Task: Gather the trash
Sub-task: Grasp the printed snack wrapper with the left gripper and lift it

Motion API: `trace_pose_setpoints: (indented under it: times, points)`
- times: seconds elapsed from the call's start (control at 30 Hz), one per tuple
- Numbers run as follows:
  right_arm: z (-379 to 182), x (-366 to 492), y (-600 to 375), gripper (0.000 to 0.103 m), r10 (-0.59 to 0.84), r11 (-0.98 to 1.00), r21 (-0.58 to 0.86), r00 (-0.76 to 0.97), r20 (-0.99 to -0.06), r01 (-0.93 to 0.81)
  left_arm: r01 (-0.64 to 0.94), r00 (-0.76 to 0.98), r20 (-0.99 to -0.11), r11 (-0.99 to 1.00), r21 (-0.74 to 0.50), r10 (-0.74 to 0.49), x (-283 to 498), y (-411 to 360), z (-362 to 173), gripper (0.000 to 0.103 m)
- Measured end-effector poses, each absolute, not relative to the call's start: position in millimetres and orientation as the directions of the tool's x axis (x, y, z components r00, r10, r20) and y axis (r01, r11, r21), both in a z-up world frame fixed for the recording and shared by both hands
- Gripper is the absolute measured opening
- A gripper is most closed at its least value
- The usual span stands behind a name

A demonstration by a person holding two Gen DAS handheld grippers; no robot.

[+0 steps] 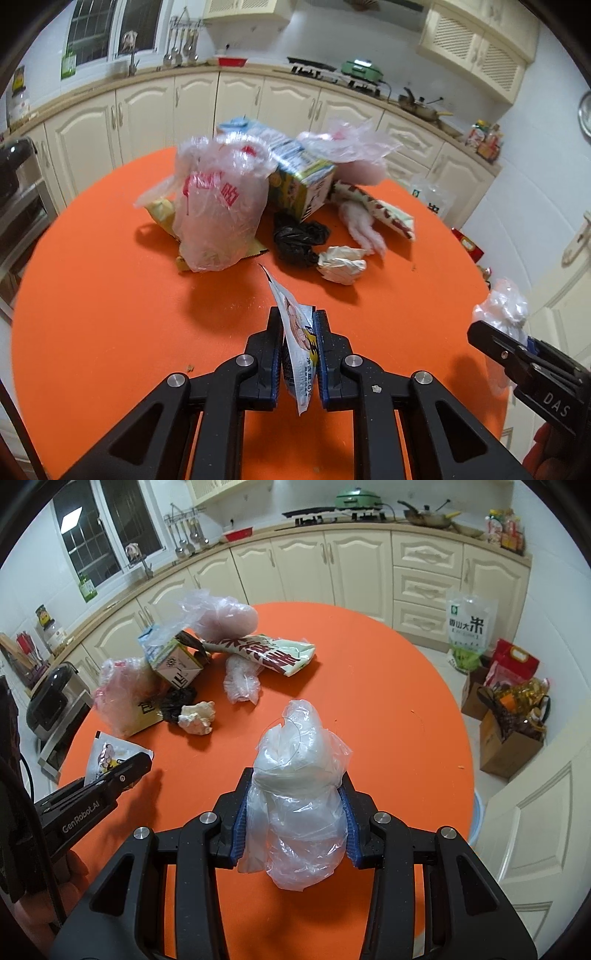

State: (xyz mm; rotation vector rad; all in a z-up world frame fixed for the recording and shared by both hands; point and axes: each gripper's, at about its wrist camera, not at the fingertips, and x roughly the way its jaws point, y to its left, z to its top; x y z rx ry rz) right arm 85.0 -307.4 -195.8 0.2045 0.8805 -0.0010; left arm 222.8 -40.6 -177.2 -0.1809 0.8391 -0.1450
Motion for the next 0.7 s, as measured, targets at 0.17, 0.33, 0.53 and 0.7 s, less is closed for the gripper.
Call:
trace_pose_setpoints:
  times: [0.17,0.33,0.53,0.7]
  points:
    - [-184.5,68.7,-303.6,0.039,0.094,0.978,0.192,0.663,-0.743,0.076,0.08,0.697,-0.692,0.979,-0.186,-0.188,199.2,-48.1,-153.3,0.012]
    - [-172.1,55.6,-303.5,0.039,0.117,0.974,0.218,0.689,-0.715,0.062,0.1,0.726,-0.662,0.981,-0.167,-0.187,174.1,-54.4,-130.0,0.012]
    - [-157.9,37.6,-312.2,0.039,0.157,0.964,0.265,0.725,-0.671,0.037,0.139,0.757,-0.621,0.979,-0.151,-0.203,149.8,-71.2,-103.2,0.012]
    - [-144.0,20.0,-337.6,0.039,0.159,0.952,0.303,0.769,-0.619,0.047,0.222,0.767,-0.59,0.966,-0.128,-0.255,139.2,-106.3,-85.0,0.012]
